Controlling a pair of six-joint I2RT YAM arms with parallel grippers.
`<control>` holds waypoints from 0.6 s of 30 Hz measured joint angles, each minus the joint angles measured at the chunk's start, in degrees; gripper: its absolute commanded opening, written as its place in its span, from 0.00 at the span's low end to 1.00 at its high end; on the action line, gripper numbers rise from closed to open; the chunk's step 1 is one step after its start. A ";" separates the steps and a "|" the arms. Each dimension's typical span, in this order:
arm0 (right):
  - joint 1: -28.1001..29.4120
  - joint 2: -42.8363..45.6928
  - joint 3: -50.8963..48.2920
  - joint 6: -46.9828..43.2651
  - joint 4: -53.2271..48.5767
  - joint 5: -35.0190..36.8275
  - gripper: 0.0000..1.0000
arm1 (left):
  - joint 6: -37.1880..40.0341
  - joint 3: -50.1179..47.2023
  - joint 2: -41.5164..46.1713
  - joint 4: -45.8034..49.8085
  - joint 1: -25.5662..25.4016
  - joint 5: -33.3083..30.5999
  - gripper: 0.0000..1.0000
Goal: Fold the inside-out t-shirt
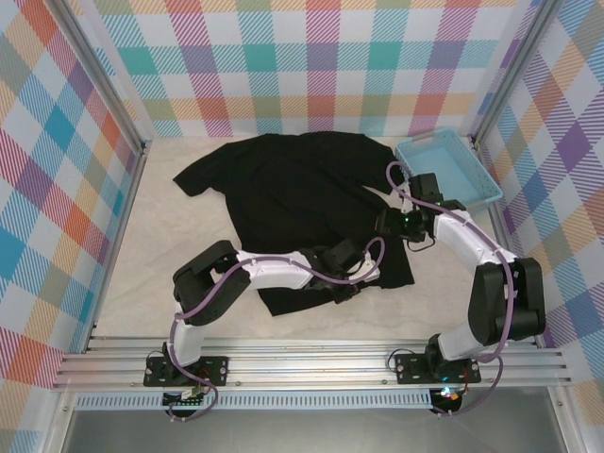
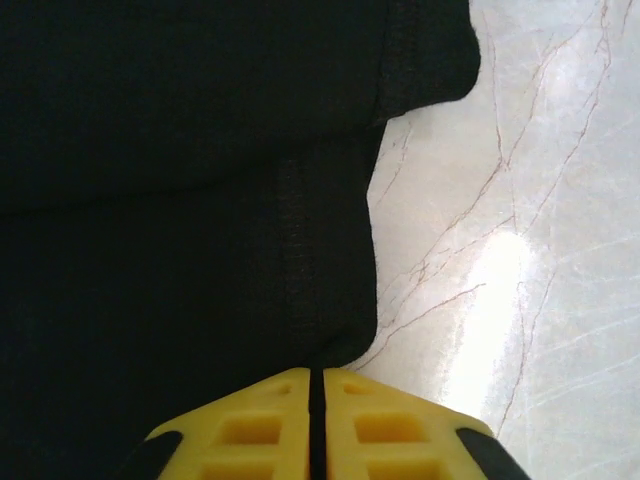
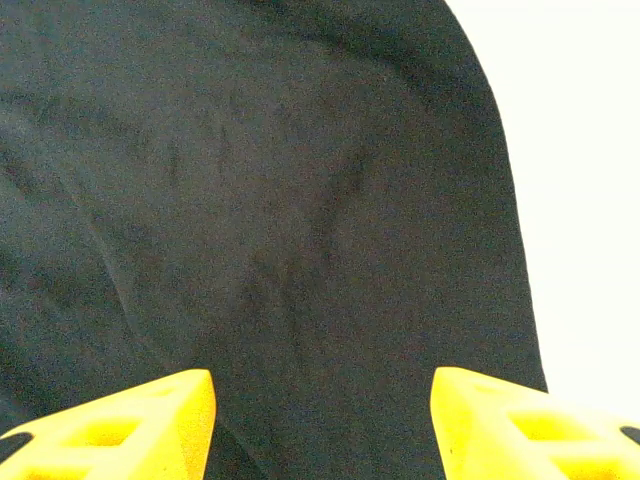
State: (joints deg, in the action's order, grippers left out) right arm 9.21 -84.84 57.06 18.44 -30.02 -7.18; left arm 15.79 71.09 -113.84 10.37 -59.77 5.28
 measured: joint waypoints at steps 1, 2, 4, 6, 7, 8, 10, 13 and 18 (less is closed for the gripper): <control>0.00 0.83 -0.55 0.09 -0.04 -0.17 0.59 | -0.50 0.00 0.00 -0.02 0.31 0.72 0.02; 0.00 1.92 -1.18 0.22 -0.02 -0.46 0.59 | -1.38 -0.04 0.04 -0.04 0.74 1.77 0.00; 0.00 4.31 -2.36 0.33 -0.37 -1.22 0.59 | -2.82 -0.74 0.48 -0.44 1.99 4.26 0.00; 0.00 6.32 -3.30 0.46 -0.79 -2.10 0.59 | -4.46 -1.95 1.38 -0.50 3.45 6.64 0.00; 0.02 7.39 -3.93 0.52 -0.94 -2.73 0.59 | -5.31 -2.51 1.92 -0.48 4.22 8.00 0.00; 0.02 8.09 -4.50 0.63 -1.05 -3.30 0.59 | -5.99 -2.93 2.38 -0.46 4.85 9.09 0.00; 0.02 9.35 -5.79 0.79 -1.31 -4.68 0.59 | -7.72 -3.56 3.41 -0.63 6.23 11.76 0.00; 0.57 10.49 -7.85 1.07 -1.57 -6.93 0.59 | -10.23 -4.24 4.83 -1.49 7.80 15.41 0.00; 3.02 12.79 -11.30 1.97 -2.51 -11.08 0.61 | -13.86 -5.22 7.63 -2.80 9.99 20.09 0.00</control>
State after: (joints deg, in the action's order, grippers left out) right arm 12.23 -72.05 45.76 20.40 -32.53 -18.26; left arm 1.93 65.87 -106.21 7.57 -49.78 25.36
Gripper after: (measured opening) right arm 0.601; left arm 0.049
